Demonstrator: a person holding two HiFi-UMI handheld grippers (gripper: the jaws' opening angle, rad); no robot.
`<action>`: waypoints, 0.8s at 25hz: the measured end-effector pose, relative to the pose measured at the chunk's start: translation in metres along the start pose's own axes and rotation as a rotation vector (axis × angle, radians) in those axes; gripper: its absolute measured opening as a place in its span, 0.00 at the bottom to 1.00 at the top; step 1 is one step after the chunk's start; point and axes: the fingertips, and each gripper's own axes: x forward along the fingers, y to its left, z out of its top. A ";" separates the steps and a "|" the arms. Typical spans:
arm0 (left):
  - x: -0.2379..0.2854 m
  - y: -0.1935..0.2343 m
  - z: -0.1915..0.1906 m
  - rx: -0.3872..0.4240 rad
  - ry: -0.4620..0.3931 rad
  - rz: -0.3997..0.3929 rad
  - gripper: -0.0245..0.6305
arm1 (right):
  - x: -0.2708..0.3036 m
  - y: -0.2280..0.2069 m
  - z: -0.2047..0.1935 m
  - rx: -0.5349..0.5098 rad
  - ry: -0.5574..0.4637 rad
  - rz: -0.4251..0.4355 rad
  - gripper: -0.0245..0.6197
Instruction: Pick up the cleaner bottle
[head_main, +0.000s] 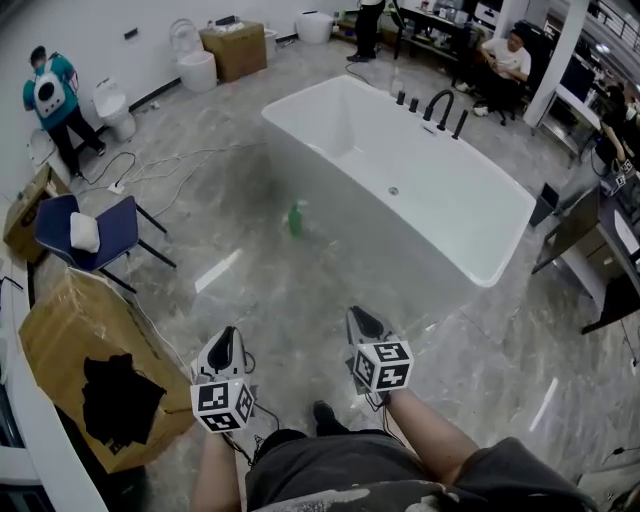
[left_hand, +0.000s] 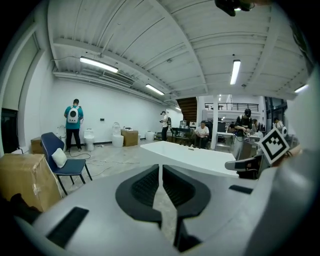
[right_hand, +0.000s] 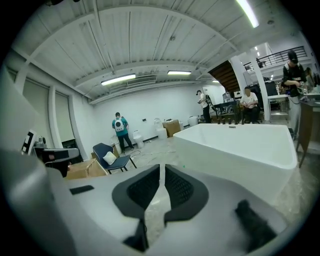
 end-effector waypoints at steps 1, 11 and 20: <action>0.003 0.001 0.004 0.002 -0.005 0.003 0.09 | 0.004 -0.002 0.002 0.009 0.001 0.005 0.08; 0.050 0.020 0.018 0.009 -0.026 0.001 0.09 | 0.045 -0.002 -0.001 0.022 0.036 0.027 0.09; 0.126 0.055 0.023 -0.028 -0.019 -0.064 0.09 | 0.104 -0.020 0.010 0.017 0.062 -0.065 0.09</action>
